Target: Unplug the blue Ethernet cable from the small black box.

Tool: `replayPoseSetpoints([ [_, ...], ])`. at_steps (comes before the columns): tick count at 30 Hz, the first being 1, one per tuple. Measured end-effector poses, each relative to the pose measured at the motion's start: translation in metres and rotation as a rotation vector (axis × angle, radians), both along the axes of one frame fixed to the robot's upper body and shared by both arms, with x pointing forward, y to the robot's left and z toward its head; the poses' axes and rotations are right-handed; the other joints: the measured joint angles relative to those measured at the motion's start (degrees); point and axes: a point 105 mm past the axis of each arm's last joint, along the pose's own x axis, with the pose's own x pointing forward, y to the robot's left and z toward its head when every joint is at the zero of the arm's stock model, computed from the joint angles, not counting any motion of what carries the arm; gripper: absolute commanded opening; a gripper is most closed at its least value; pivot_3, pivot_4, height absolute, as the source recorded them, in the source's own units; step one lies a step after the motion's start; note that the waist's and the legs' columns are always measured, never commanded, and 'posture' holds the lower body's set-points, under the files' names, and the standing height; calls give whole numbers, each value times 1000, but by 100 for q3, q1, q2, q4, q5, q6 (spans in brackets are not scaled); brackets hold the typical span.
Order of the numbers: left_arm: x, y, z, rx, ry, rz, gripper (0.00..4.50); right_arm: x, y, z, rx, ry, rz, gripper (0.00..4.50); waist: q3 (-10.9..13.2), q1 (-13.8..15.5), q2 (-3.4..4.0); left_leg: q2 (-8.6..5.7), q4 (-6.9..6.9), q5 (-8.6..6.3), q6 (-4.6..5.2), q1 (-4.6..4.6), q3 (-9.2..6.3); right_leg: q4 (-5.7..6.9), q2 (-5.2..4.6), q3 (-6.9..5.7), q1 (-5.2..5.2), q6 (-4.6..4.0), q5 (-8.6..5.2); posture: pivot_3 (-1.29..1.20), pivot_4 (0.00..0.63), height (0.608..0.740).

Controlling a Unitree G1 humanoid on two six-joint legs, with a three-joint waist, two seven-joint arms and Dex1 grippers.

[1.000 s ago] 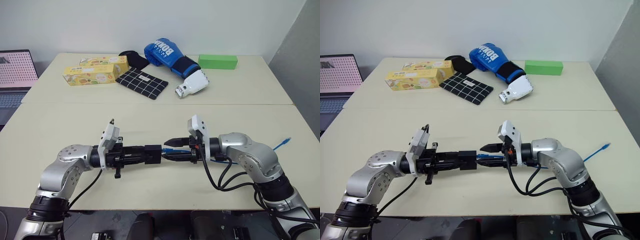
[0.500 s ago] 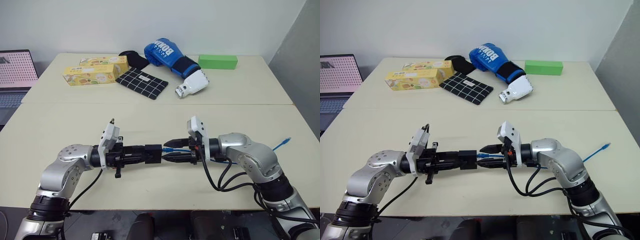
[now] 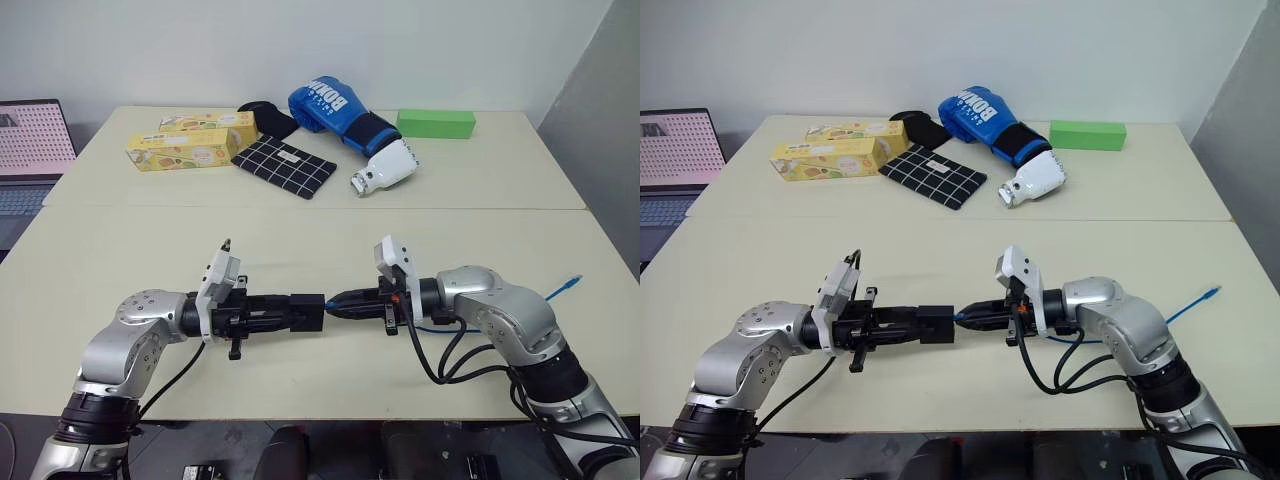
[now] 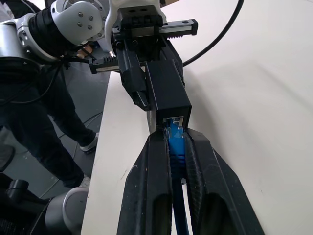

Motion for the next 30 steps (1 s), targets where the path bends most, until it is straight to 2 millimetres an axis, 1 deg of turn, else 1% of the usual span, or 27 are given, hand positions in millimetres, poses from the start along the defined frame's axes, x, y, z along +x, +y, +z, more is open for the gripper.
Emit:
replayPoseSetpoints([
  [8, -4, -2, -4, -1, 12, -8, 776, -4, -3, -2, -21, 22, 32, 89, 0, 0, 0, 1, 0, 0, 0, 0, -1, -1, 0, 0, 0, 0, 0, 0, 150, 740],
  [10, -5, -2, -6, -10, 34, 10, 775, -3, -7, -4, -37, 25, 30, 87, 0, 0, 0, 2, 0, 0, 0, 0, -1, -1, -1, 0, 0, 0, 0, 0, 150, 740],
  [12, -4, 3, -8, -17, 48, 54, 775, -1, -14, -7, -60, 32, 15, 80, 0, 1, 0, 2, 0, 0, 0, -1, -2, -3, -1, 0, 0, 0, 0, 0, 150, 740],
  [18, -11, 22, -17, 11, 76, 135, 775, 6, -36, -15, -91, 69, -49, 80, 0, 2, 1, 3, -3, 0, 1, -1, -2, -8, -2, 0, 1, 0, 0, 0, 150, 740],
  [20, -11, 26, -17, 15, 71, 153, 775, 12, -41, -15, -88, 64, -81, 79, 0, 3, 0, 2, -2, 0, 0, -1, -2, -9, -2, -1, 2, 0, 0, 0, 150, 740],
  [21, -10, 28, -17, 16, 67, 174, 775, 20, -43, -16, -86, 35, -120, 79, 0, 3, 0, 2, -2, 0, 0, 1, 0, -9, -2, 0, 3, 0, 0, 0, 150, 740],
  [23, -6, 32, -15, 17, 56, 218, 775, 45, -48, -20, -86, -36, -241, 79, 0, -3, 0, 1, -2, 0, 0, 2, 4, -8, -1, 2, 2, 0, 0, 0, 150, 740],
  [24, -4, 33, -16, 18, 55, 245, 775, 68, -53, -23, -91, -103, -363, 79, 0, -15, 0, 3, -2, 0, 0, 5, 9, -6, -1, 5, 1, 0, 0, 0, 150, 740],
  [25, -4, 33, -16, 18, 53, 256, 775, 82, -58, -26, -105, -143, -446, 79, 1, -13, 1, 2, -3, 0, 0, 0, 9, -4, -1, 6, -5, 0, 0, 0, 150, 740],
  [28, -3, 31, -18, 31, 56, 289, 775, 111, -71, -35, -138, -218, -618, 79, 1, -9, 1, 3, -6, 0, -1, -9, 12, -4, -2, 8, -15, 0, 1, 0, 150, 740],
  [30, -2, 30, -18, 38, 56, 307, 775, 120, -73, -39, -149, -242, -671, 779, 1, -8, 1, 5, -5, 1, -1, -32, 12, -1, -3, 9, -33, -1, 1, 0, 150, 740],
])
